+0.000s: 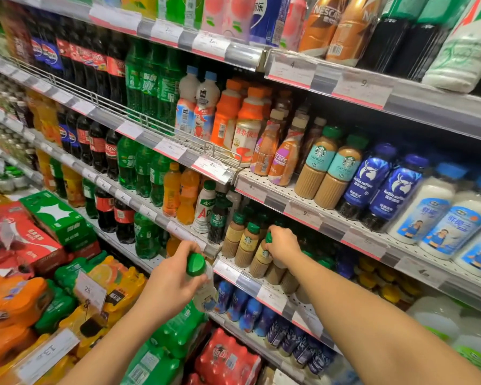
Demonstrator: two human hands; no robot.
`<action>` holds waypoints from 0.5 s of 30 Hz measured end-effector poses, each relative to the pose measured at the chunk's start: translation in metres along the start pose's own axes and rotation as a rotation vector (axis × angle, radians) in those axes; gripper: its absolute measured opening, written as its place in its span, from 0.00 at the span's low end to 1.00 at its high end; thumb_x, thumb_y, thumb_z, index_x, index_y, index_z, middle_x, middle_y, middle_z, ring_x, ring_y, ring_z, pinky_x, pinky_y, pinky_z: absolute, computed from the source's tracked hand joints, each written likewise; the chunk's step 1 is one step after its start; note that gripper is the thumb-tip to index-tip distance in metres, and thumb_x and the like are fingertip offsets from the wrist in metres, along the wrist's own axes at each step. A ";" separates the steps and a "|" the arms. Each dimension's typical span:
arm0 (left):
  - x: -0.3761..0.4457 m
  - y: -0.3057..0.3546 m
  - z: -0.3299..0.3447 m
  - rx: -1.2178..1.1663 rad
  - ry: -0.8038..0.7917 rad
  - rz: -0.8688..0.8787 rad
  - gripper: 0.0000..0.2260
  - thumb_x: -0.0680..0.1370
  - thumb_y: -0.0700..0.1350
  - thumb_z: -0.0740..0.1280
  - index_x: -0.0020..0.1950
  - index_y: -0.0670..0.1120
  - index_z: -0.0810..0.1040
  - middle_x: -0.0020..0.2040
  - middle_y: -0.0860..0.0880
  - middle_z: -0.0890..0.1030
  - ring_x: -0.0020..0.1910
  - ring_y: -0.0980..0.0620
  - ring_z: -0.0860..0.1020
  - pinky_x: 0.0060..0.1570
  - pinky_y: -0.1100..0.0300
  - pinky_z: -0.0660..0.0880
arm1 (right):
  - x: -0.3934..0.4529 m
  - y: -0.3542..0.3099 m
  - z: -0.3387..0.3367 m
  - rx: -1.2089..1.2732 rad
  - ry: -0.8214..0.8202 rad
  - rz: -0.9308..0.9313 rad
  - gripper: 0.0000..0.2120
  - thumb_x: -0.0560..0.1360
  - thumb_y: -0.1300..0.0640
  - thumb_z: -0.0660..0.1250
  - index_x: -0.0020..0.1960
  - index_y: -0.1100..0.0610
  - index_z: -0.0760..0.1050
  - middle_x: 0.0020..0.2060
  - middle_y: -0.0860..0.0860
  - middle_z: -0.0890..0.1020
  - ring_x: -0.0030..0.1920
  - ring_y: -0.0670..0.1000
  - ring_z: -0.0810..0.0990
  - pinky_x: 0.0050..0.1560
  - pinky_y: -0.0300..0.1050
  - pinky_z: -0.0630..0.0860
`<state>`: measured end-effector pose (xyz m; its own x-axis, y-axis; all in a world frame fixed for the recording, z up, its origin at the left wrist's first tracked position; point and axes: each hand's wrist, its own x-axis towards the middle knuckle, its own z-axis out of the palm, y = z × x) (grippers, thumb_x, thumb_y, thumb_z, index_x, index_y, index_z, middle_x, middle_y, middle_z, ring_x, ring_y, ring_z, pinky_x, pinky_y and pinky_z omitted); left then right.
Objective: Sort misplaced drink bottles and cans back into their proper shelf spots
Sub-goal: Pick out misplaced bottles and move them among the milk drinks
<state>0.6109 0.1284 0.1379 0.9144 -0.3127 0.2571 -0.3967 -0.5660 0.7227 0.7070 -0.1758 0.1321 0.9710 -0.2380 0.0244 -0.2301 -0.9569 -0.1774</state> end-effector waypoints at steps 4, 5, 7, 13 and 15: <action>-0.003 0.000 -0.001 0.024 -0.007 0.006 0.18 0.76 0.47 0.74 0.57 0.55 0.66 0.42 0.55 0.81 0.39 0.63 0.78 0.33 0.66 0.72 | 0.008 0.000 0.002 -0.017 -0.005 0.001 0.18 0.80 0.59 0.69 0.69 0.59 0.75 0.61 0.59 0.81 0.60 0.60 0.81 0.58 0.54 0.82; -0.003 0.000 -0.001 0.031 -0.010 0.005 0.18 0.76 0.47 0.74 0.57 0.55 0.66 0.42 0.56 0.81 0.38 0.64 0.78 0.34 0.67 0.71 | 0.009 0.000 0.003 -0.021 -0.004 -0.001 0.18 0.80 0.60 0.69 0.69 0.59 0.74 0.61 0.59 0.80 0.59 0.61 0.81 0.58 0.54 0.82; -0.004 0.000 0.000 0.035 -0.018 0.004 0.18 0.76 0.47 0.74 0.57 0.55 0.66 0.41 0.56 0.81 0.37 0.64 0.78 0.33 0.67 0.71 | 0.011 0.001 0.006 -0.023 0.002 0.007 0.18 0.80 0.60 0.69 0.69 0.59 0.74 0.61 0.60 0.80 0.58 0.60 0.81 0.58 0.54 0.82; -0.002 0.003 0.006 0.013 -0.050 0.021 0.17 0.77 0.48 0.73 0.56 0.55 0.66 0.42 0.56 0.81 0.38 0.63 0.79 0.33 0.65 0.72 | 0.010 0.001 0.006 -0.015 0.003 0.026 0.19 0.81 0.56 0.68 0.70 0.58 0.73 0.63 0.60 0.79 0.60 0.62 0.80 0.59 0.55 0.81; 0.000 0.005 0.009 -0.006 -0.061 0.033 0.16 0.77 0.47 0.74 0.56 0.55 0.67 0.43 0.56 0.81 0.41 0.65 0.79 0.35 0.65 0.74 | 0.005 0.000 0.004 0.036 0.009 0.030 0.25 0.81 0.52 0.67 0.76 0.56 0.69 0.68 0.60 0.76 0.64 0.64 0.78 0.63 0.56 0.79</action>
<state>0.6081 0.1186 0.1357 0.8943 -0.3766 0.2416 -0.4257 -0.5499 0.7186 0.7121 -0.1762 0.1285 0.9630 -0.2681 0.0278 -0.2564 -0.9428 -0.2132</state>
